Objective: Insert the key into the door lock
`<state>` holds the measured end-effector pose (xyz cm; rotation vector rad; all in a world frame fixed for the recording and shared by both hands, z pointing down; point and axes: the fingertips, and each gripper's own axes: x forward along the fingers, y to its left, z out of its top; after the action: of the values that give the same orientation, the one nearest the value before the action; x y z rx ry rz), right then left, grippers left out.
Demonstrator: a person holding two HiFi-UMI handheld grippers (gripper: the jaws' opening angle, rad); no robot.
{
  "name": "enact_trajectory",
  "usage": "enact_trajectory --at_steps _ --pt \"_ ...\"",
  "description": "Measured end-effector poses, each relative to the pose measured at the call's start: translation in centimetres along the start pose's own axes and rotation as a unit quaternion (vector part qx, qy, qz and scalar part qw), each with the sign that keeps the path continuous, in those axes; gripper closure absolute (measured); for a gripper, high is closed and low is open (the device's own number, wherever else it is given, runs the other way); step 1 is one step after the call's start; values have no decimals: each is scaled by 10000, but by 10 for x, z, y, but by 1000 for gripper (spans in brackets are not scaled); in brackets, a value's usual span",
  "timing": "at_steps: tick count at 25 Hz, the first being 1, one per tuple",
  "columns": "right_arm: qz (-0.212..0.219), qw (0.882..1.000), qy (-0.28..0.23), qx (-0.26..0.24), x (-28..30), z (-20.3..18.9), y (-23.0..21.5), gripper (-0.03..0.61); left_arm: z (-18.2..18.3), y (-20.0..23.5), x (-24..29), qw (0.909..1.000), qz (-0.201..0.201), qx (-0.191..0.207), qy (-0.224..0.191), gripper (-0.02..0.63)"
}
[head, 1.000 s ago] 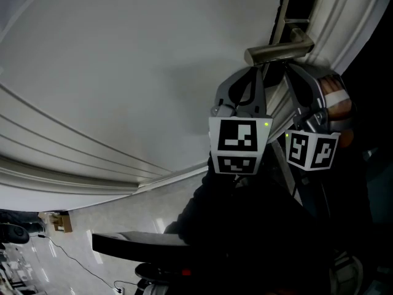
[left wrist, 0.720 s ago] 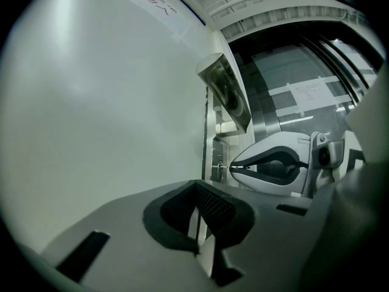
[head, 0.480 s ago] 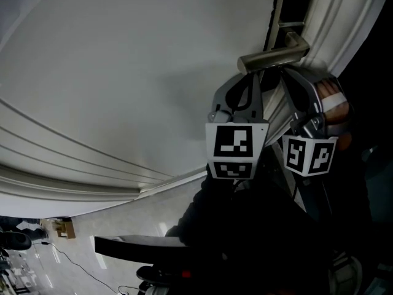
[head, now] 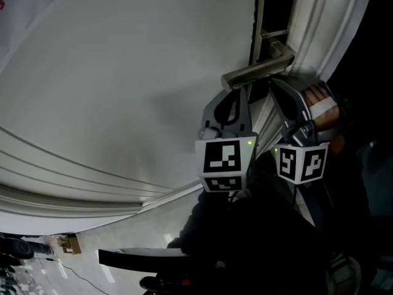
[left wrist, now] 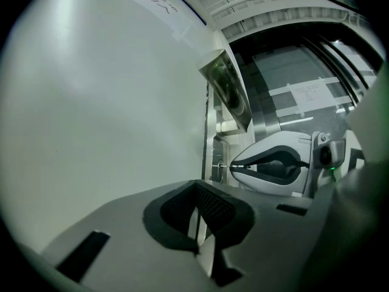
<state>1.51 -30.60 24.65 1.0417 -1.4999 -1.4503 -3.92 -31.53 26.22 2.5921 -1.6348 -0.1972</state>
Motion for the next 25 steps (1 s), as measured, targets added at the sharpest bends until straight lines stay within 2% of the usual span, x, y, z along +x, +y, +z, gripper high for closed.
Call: enact_trajectory --at_steps 25 --pt "20 9999 49 -99 0 1 -1 565 2 -4 -4 10000 -56 -44 -38 612"
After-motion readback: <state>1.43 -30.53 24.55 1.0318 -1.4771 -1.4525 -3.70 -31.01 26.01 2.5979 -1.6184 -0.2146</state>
